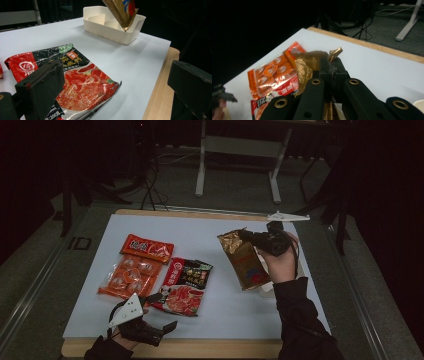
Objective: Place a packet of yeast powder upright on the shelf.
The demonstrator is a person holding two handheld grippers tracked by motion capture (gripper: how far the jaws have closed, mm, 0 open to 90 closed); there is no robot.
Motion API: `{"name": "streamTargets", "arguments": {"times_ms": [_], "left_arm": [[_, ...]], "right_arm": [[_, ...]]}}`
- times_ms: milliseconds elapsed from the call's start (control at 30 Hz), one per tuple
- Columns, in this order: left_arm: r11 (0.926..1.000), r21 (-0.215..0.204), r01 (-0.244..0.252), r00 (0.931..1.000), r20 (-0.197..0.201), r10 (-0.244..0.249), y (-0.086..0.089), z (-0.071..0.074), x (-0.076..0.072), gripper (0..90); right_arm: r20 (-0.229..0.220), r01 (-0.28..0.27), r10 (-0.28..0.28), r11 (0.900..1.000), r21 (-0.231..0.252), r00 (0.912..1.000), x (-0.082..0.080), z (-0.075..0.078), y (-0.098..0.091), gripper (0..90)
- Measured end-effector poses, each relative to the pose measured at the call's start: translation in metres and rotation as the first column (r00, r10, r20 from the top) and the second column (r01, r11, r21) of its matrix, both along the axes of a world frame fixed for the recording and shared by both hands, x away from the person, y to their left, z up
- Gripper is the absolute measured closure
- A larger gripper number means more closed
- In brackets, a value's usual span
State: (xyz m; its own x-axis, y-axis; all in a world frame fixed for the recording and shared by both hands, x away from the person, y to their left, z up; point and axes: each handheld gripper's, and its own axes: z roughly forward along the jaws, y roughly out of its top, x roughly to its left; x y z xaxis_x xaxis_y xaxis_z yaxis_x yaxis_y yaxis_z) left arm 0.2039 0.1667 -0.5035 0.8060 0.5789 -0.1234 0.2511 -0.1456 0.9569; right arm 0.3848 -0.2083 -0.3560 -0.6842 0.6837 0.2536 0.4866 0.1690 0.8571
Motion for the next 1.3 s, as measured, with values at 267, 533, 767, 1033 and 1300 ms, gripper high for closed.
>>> {"name": "streamTargets", "arguments": {"times_ms": [267, 533, 767, 1033, 1300], "left_arm": [[1.0000, 0.001, -0.001, 1.0000, -0.001, 0.001, 0.000, 0.000, 0.000, 1.1], [1.0000, 0.004, -0.003, 1.0000, -0.006, 0.003, 0.000, -0.001, 0.001, 1.1], [1.0000, 0.003, -0.007, 0.9999, -0.009, 0.007, 0.000, -0.002, 0.000, 1.1], [0.9998, 0.005, -0.017, 0.9998, -0.011, 0.017, 0.001, -0.002, -0.001, 1.1], [0.9997, 0.008, -0.023, 0.9997, -0.009, 0.024, 0.003, -0.002, -0.003, 1.1]], "right_arm": [[0.014, 0.067, -0.067, 0.9974, 0.025, 0.9976, 0.017, 0.010, -0.019, 89.9], [0.033, 0.106, -0.108, 0.9931, 0.050, 0.9937, 0.030, 0.014, -0.036, 89.8], [0.065, 0.146, -0.150, 0.9874, 0.062, 0.9866, 0.044, 0.017, -0.052, 89.7], [0.092, 0.184, -0.191, 0.9795, 0.082, 0.9772, 0.060, 0.019, -0.071, 89.5], [0.111, 0.222, -0.231, 0.9710, 0.087, 0.9665, 0.075, 0.013, -0.083, 89.5]]}}
